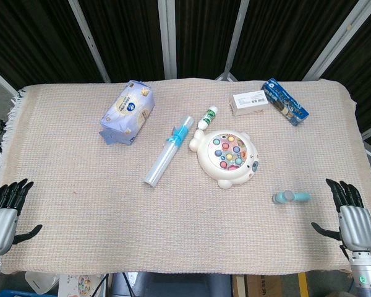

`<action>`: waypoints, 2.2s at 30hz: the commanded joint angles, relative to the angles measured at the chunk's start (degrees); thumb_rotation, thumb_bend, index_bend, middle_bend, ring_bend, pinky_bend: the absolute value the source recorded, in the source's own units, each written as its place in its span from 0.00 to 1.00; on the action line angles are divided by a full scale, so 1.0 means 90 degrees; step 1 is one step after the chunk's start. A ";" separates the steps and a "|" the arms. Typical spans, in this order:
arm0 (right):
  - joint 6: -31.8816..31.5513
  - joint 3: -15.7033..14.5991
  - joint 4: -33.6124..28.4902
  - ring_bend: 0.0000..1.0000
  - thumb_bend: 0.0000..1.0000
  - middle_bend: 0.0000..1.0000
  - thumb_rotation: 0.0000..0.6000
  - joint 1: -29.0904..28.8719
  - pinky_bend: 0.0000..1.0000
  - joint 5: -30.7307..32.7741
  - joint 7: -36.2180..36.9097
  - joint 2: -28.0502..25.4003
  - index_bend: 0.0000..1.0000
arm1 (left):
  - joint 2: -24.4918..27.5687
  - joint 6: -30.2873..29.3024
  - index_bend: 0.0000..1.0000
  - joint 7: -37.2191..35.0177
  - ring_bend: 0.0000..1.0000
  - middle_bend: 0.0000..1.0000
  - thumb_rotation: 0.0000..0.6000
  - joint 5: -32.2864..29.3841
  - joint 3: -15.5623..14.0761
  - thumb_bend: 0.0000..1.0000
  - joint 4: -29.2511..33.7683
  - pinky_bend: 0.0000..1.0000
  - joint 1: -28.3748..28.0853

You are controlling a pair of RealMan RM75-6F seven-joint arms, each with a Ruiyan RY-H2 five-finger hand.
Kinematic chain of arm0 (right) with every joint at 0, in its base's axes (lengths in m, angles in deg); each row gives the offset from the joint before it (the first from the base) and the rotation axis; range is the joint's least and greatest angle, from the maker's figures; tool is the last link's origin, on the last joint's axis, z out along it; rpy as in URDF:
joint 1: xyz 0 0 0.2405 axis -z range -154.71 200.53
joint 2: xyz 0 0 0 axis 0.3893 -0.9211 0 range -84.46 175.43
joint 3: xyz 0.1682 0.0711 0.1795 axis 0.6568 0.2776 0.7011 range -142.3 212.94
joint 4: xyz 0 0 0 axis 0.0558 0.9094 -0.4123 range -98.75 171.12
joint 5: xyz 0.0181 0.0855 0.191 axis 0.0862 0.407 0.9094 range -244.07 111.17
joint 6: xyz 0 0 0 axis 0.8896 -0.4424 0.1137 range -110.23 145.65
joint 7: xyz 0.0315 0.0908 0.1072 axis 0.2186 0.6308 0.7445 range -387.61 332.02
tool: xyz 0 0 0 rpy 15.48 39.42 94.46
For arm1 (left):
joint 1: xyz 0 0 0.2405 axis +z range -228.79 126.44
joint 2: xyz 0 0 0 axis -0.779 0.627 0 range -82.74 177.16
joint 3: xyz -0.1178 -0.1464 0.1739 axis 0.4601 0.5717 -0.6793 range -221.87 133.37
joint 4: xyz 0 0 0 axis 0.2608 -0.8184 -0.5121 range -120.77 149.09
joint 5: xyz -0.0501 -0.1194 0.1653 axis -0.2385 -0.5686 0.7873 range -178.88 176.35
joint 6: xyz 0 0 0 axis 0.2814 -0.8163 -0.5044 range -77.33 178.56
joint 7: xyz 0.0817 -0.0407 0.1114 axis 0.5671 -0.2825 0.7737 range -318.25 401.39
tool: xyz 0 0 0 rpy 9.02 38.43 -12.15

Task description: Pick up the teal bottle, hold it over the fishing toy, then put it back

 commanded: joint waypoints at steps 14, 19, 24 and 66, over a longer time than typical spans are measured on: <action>-0.0245 -0.0014 0.0299 0.00 0.11 0.12 1.00 0.0103 0.00 -0.0256 0.0427 0.0058 0.02 | 0.0050 -0.0372 0.00 0.0033 0.00 0.00 1.00 0.0270 -0.0096 0.16 0.0121 0.00 0.0174; -0.0421 0.0026 0.0520 0.00 0.11 0.12 1.00 0.0121 0.00 -0.0391 0.0635 0.0150 0.02 | 0.0049 -0.0477 0.00 0.0048 0.00 0.00 1.00 0.0335 -0.0115 0.16 0.0130 0.00 0.0231; 0.0103 0.0144 0.0837 0.00 0.12 0.12 1.00 -0.0204 0.00 -0.0315 0.1098 0.0047 0.04 | 0.0050 -0.0469 0.00 0.0097 0.00 0.00 1.00 0.0368 -0.0134 0.16 0.0159 0.00 0.0237; 0.3030 -0.0197 0.2849 0.20 0.47 0.36 1.00 -0.1947 0.06 -0.0281 0.2137 0.1221 0.41 | 0.0051 -0.0232 0.00 0.0372 0.00 0.00 1.00 0.0246 -0.0069 0.16 0.0301 0.00 0.0134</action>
